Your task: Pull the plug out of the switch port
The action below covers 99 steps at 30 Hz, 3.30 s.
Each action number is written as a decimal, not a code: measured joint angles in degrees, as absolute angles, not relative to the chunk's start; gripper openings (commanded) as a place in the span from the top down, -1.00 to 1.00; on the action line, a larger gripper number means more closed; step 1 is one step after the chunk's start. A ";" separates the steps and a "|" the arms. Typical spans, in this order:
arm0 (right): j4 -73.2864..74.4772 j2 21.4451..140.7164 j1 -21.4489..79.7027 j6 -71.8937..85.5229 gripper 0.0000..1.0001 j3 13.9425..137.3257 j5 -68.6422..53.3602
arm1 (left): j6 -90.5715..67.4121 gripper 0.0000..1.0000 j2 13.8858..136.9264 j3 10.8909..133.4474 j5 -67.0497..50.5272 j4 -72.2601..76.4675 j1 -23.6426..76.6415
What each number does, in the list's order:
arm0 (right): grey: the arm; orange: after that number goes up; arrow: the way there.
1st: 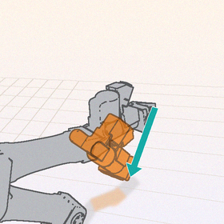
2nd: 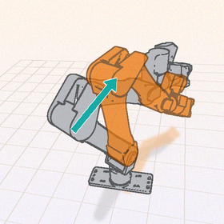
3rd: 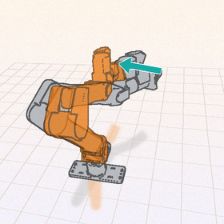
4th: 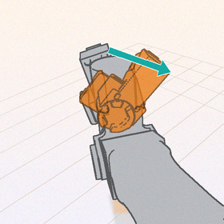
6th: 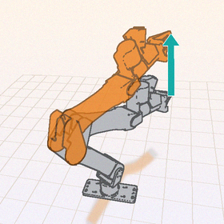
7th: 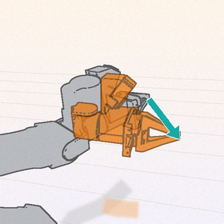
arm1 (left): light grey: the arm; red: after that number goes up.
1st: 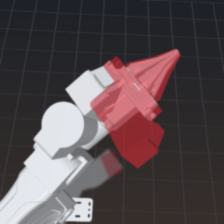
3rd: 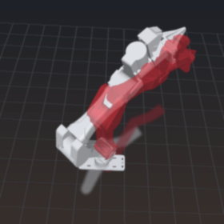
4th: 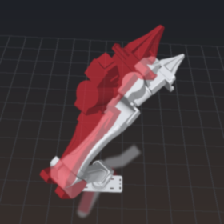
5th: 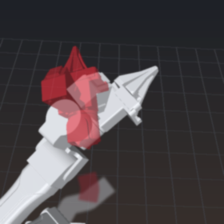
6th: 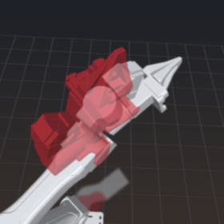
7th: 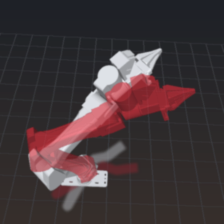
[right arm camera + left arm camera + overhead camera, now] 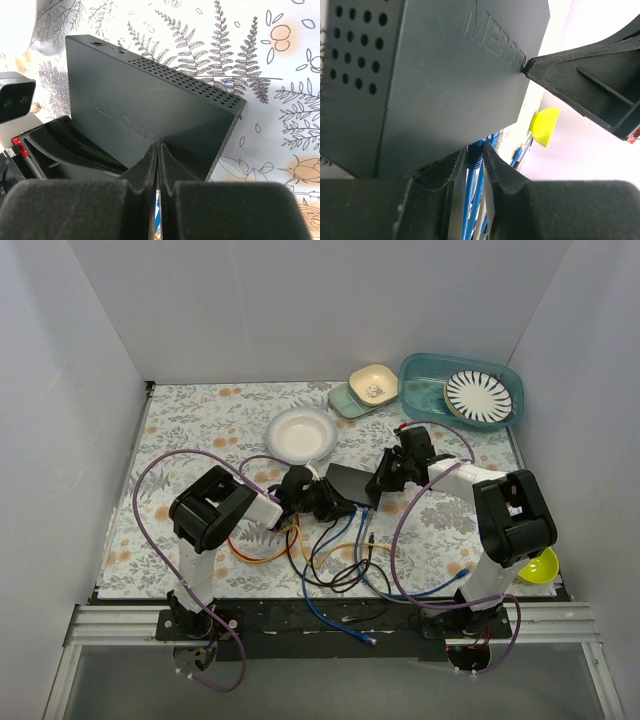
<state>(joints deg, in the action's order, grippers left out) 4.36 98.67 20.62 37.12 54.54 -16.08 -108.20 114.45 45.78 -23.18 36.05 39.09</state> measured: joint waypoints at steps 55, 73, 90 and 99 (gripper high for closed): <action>11.88 101.93 29.36 35.75 0.85 57.67 -12.56 | -98.67 0.24 104.40 36.71 -28.91 29.91 38.00; 8.86 82.02 22.35 32.60 0.16 42.02 -9.69 | -90.08 0.06 98.35 57.69 -12.73 1.98 33.45; -19.55 91.26 19.35 44.23 0.03 33.12 -22.06 | -89.73 0.15 116.71 71.26 -25.41 4.93 31.94; -25.41 94.89 18.52 48.73 0.34 32.73 -23.16 | -89.91 0.16 115.33 68.34 -26.35 6.39 31.94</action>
